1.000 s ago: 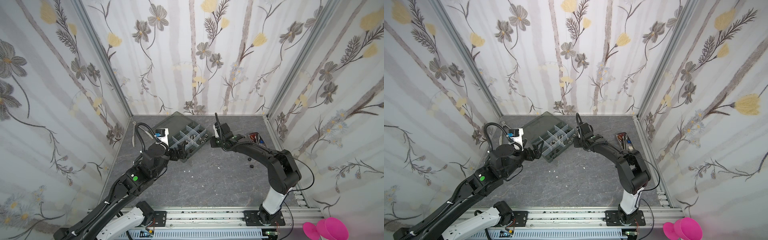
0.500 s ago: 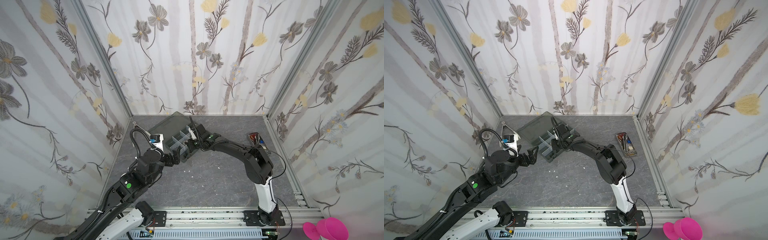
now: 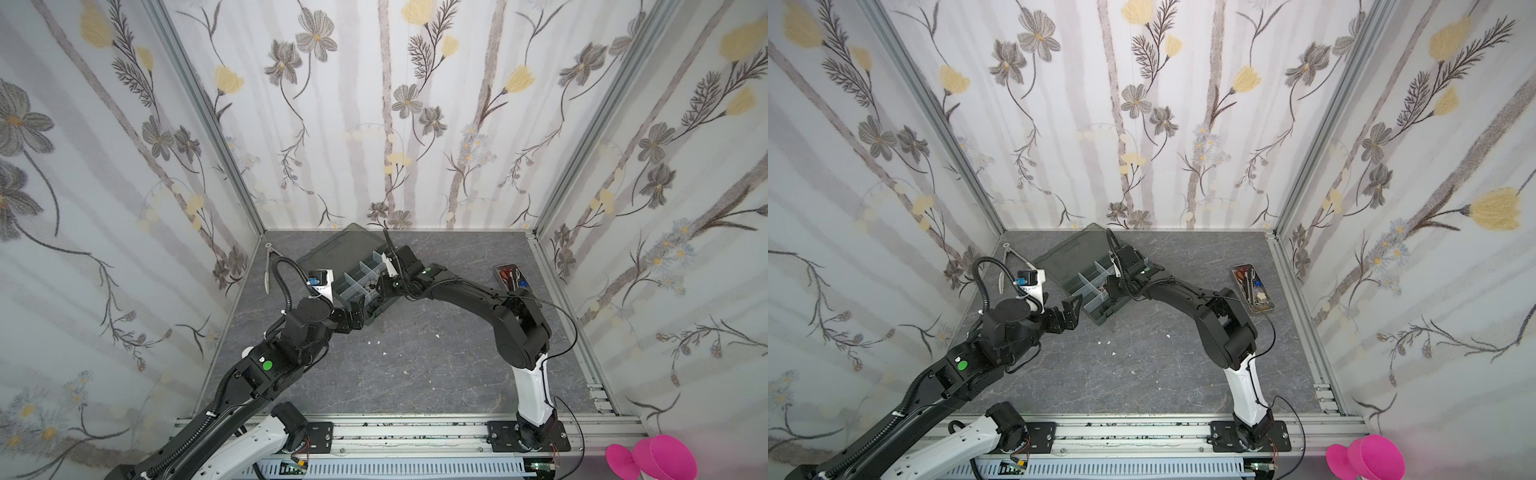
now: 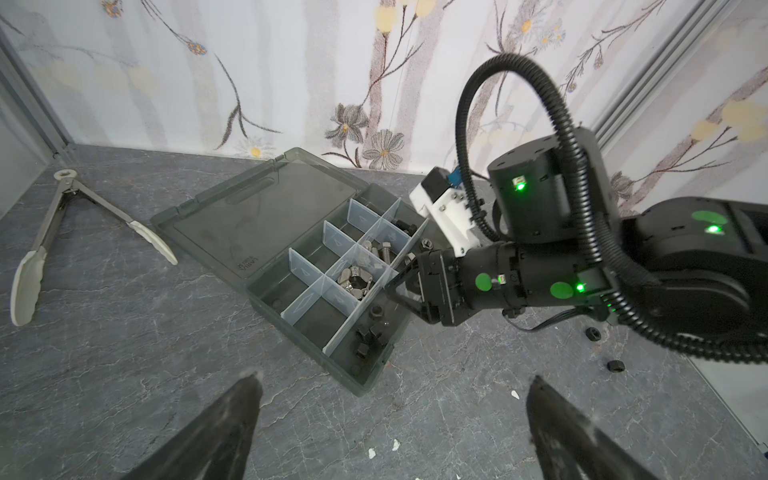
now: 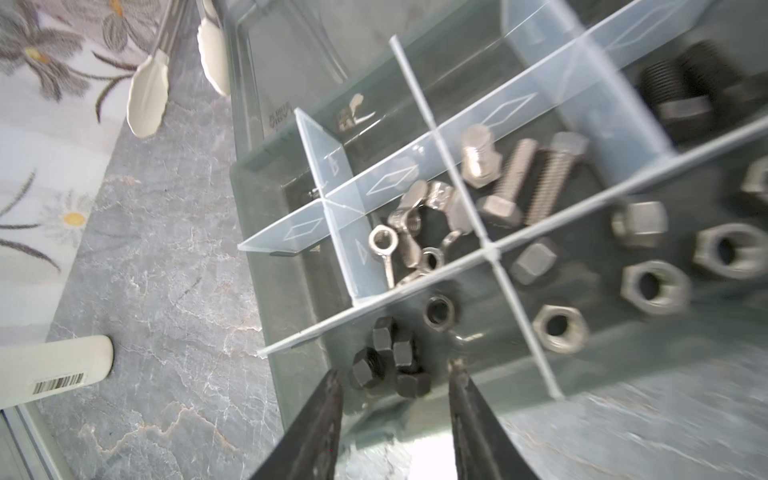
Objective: Sort the screws and nuts into containers
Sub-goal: 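Open the right gripper over a compartment and withdraw both grippers, then lower the right gripper onto a black hex nut near the tool tray and close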
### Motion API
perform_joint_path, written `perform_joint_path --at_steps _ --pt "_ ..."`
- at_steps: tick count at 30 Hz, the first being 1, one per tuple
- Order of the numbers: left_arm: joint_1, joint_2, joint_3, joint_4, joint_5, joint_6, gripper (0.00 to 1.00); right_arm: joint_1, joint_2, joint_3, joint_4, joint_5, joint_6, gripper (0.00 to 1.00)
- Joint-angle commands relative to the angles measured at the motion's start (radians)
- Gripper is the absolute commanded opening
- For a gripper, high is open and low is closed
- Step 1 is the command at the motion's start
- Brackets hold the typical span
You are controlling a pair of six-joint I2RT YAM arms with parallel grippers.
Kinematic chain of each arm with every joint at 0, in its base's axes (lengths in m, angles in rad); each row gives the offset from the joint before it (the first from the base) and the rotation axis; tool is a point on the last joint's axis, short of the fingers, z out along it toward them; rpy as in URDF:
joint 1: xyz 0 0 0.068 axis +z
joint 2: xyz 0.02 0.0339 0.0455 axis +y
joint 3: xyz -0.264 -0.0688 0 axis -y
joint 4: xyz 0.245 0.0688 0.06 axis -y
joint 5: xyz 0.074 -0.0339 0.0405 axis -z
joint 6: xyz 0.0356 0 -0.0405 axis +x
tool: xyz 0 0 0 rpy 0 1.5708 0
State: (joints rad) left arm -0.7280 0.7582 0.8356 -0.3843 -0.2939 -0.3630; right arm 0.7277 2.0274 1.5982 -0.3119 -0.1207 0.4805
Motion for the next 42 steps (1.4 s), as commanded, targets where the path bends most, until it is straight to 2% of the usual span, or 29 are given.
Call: perform_joint_path --at_steps 1,8,14,18,23,28,35,42 --pt "0.001 0.026 0.002 0.082 0.038 -0.016 1.0 -0.038 -0.083 -0.075 0.023 0.022 0.003 0.44" --pt "0.001 0.125 -0.006 0.155 0.113 -0.044 1.0 -0.215 -0.334 -0.371 0.017 0.073 -0.03 0.44" --pt "-0.002 0.254 -0.065 0.292 0.223 -0.127 0.99 -0.392 -0.51 -0.575 -0.025 0.15 -0.054 0.44" --pt "-0.038 0.356 -0.09 0.362 0.229 -0.158 0.99 -0.476 -0.579 -0.697 -0.015 0.211 -0.052 0.43" --pt "-0.104 0.467 -0.074 0.41 0.196 -0.157 0.99 -0.559 -0.602 -0.8 0.017 0.213 -0.031 0.42" --pt "-0.134 0.522 -0.067 0.436 0.193 -0.156 0.99 -0.608 -0.62 -0.837 0.03 0.265 -0.038 0.43" --pt "-0.15 0.54 -0.079 0.444 0.193 -0.157 0.99 -0.634 -0.597 -0.88 0.051 0.299 -0.045 0.44" --pt "-0.155 0.524 -0.088 0.438 0.187 -0.161 0.99 -0.66 -0.529 -0.856 0.09 0.266 -0.043 0.41"
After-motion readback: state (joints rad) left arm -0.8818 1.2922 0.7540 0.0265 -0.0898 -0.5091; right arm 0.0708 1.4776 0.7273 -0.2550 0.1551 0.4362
